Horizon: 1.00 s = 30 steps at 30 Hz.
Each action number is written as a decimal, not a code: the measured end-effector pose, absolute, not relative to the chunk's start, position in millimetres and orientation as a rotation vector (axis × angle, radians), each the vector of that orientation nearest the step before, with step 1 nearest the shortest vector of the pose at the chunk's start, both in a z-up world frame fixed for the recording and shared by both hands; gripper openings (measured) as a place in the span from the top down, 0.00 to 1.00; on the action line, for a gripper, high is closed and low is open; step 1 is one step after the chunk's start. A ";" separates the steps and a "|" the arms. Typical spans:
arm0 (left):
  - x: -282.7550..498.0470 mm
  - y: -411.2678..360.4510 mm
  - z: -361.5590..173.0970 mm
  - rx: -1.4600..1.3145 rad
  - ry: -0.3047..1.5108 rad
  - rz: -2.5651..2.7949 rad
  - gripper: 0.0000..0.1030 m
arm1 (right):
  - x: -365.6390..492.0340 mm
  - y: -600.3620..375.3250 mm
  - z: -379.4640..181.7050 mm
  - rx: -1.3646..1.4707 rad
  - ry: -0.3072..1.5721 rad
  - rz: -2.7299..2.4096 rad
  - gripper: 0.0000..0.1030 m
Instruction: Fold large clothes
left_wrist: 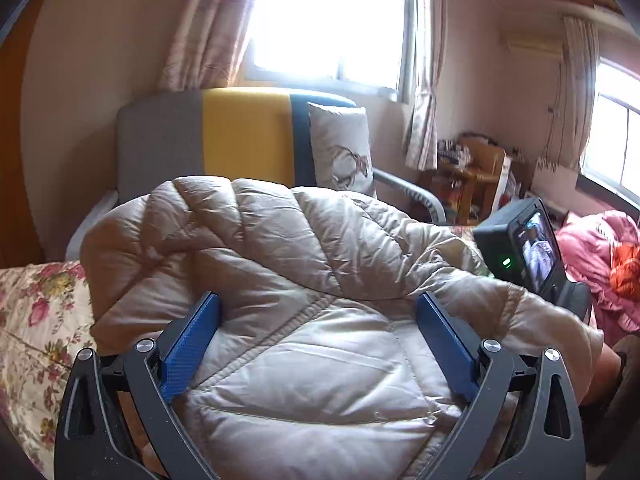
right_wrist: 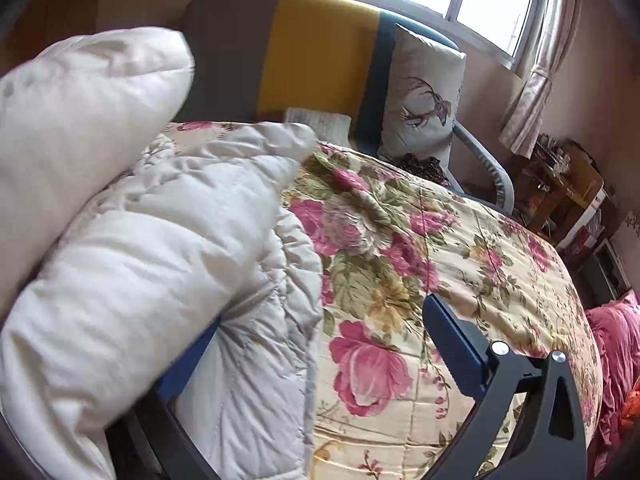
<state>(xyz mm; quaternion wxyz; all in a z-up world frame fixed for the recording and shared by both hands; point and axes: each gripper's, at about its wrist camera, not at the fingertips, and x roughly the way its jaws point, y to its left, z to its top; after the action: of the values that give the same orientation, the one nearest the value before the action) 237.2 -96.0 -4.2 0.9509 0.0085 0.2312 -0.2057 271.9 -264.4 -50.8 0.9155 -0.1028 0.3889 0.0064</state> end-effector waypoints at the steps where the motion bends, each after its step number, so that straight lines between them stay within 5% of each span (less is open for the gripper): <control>1: 238.0 -102.9 -4.8 0.038 0.473 -0.432 0.07 | 275.0 -259.0 -57.0 -0.222 0.800 0.015 0.02; 9: 237.5 -150.2 -26.2 0.236 0.478 -0.473 0.06 | 260.5 -338.8 -57.6 -0.092 0.830 -0.001 0.02; 15: 228.0 -170.9 -38.7 0.339 0.448 -0.449 0.05 | 221.6 -367.9 11.3 0.001 0.660 -0.181 0.02; 20: 217.7 -173.3 -43.0 0.379 0.427 -0.442 0.05 | 244.2 -296.3 67.1 -0.091 0.577 0.050 0.02; 25: 213.8 -167.1 -37.9 0.351 0.423 -0.461 0.04 | 311.4 -264.4 19.3 -0.197 0.781 0.042 0.02; 30: 206.5 -143.1 -19.1 0.303 0.500 -0.512 0.04 | 313.7 -301.2 -36.2 -0.016 0.819 -0.041 0.02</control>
<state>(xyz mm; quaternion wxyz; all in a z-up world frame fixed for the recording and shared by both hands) 206.5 -143.1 -19.1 0.9255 0.1476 0.2438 -0.2494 313.7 -301.2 -36.2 0.9171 -0.0079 0.3980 -0.0200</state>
